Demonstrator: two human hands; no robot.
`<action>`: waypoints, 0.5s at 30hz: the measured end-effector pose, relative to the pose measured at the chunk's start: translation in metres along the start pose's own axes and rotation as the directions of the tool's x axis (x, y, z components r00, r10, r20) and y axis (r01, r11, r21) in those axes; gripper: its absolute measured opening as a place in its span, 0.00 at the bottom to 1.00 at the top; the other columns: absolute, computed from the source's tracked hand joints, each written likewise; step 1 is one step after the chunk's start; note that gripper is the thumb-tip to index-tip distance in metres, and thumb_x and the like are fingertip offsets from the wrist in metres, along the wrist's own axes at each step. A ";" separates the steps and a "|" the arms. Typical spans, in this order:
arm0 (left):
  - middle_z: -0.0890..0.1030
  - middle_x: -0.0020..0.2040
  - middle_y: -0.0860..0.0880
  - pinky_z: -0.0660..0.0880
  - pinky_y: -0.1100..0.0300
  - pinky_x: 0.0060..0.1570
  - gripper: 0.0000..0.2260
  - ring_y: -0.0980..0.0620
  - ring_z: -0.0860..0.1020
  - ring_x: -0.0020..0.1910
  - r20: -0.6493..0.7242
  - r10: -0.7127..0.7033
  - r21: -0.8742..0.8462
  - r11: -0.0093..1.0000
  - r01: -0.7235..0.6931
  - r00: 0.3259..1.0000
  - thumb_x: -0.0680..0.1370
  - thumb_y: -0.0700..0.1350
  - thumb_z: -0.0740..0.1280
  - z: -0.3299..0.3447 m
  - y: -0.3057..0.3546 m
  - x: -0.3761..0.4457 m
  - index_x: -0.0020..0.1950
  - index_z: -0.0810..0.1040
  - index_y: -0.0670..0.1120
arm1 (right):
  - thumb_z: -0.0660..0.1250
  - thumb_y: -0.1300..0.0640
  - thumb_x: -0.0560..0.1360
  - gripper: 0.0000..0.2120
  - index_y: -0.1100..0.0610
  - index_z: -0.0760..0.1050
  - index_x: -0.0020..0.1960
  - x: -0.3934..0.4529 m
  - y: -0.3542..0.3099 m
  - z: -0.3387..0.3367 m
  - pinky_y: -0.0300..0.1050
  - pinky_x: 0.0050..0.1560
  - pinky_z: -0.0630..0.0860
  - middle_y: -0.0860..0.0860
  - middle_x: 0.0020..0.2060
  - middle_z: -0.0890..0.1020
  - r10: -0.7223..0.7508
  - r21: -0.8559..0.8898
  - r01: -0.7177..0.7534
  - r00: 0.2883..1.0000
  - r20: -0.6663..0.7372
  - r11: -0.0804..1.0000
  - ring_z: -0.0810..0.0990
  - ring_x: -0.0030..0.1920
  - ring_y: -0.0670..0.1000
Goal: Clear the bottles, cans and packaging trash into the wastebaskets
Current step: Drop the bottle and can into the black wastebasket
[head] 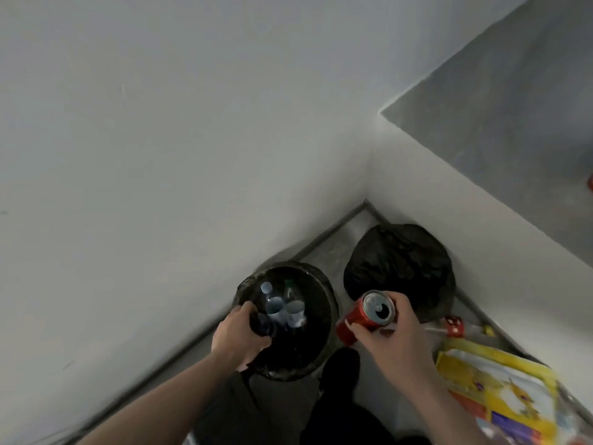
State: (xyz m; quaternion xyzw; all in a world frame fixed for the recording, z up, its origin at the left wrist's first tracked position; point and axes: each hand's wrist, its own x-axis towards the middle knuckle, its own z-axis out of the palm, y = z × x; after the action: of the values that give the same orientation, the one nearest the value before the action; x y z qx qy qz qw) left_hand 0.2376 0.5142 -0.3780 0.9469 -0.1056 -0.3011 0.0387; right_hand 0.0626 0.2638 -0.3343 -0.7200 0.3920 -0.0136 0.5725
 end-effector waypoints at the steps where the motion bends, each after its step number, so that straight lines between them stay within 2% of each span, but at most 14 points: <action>1: 0.76 0.50 0.55 0.77 0.52 0.46 0.24 0.48 0.79 0.49 0.004 0.017 0.026 0.999 -0.017 1.000 0.60 0.59 0.73 0.012 -0.006 0.010 0.52 0.71 0.57 | 0.83 0.53 0.66 0.26 0.42 0.72 0.57 0.005 0.009 0.008 0.32 0.44 0.77 0.39 0.50 0.81 -0.009 0.004 0.009 1.000 -0.013 1.000 0.79 0.50 0.33; 5: 0.78 0.53 0.51 0.77 0.53 0.48 0.23 0.45 0.79 0.53 0.031 0.084 0.134 0.987 -0.087 0.996 0.62 0.57 0.73 0.049 -0.030 0.044 0.52 0.70 0.53 | 0.82 0.50 0.65 0.27 0.38 0.70 0.55 0.010 0.032 0.043 0.36 0.50 0.76 0.37 0.50 0.80 -0.018 0.015 0.019 0.998 -0.058 1.000 0.79 0.50 0.35; 8: 0.79 0.55 0.49 0.76 0.54 0.48 0.23 0.44 0.79 0.55 0.036 0.114 0.134 0.984 -0.118 0.993 0.62 0.56 0.74 0.065 -0.042 0.060 0.52 0.71 0.51 | 0.83 0.51 0.63 0.26 0.42 0.72 0.54 0.010 0.019 0.052 0.32 0.48 0.73 0.39 0.48 0.81 -0.083 -0.015 0.082 0.994 -0.077 0.997 0.78 0.47 0.32; 11: 0.80 0.55 0.48 0.75 0.55 0.47 0.23 0.44 0.80 0.54 -0.002 0.184 0.076 0.980 -0.184 0.983 0.64 0.56 0.74 0.076 -0.048 0.064 0.54 0.73 0.50 | 0.83 0.50 0.63 0.26 0.45 0.73 0.55 -0.002 -0.004 0.041 0.37 0.47 0.72 0.38 0.48 0.80 -0.155 -0.014 0.156 0.964 -0.217 0.988 0.78 0.48 0.36; 15: 0.80 0.55 0.47 0.75 0.55 0.52 0.23 0.44 0.79 0.55 -0.061 0.179 -0.073 0.980 -0.183 0.982 0.65 0.56 0.77 0.083 -0.070 0.050 0.55 0.75 0.50 | 0.80 0.49 0.67 0.29 0.44 0.70 0.62 -0.039 -0.006 0.039 0.44 0.51 0.71 0.39 0.53 0.78 -0.089 0.049 0.106 0.959 -0.271 0.993 0.77 0.52 0.41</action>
State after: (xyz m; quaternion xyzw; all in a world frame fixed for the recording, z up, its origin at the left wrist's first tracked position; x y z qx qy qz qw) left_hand 0.2417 0.5702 -0.4829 0.9389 -0.1783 -0.2745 0.1060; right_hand 0.0572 0.3185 -0.3255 -0.7115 0.4291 -0.1515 0.5354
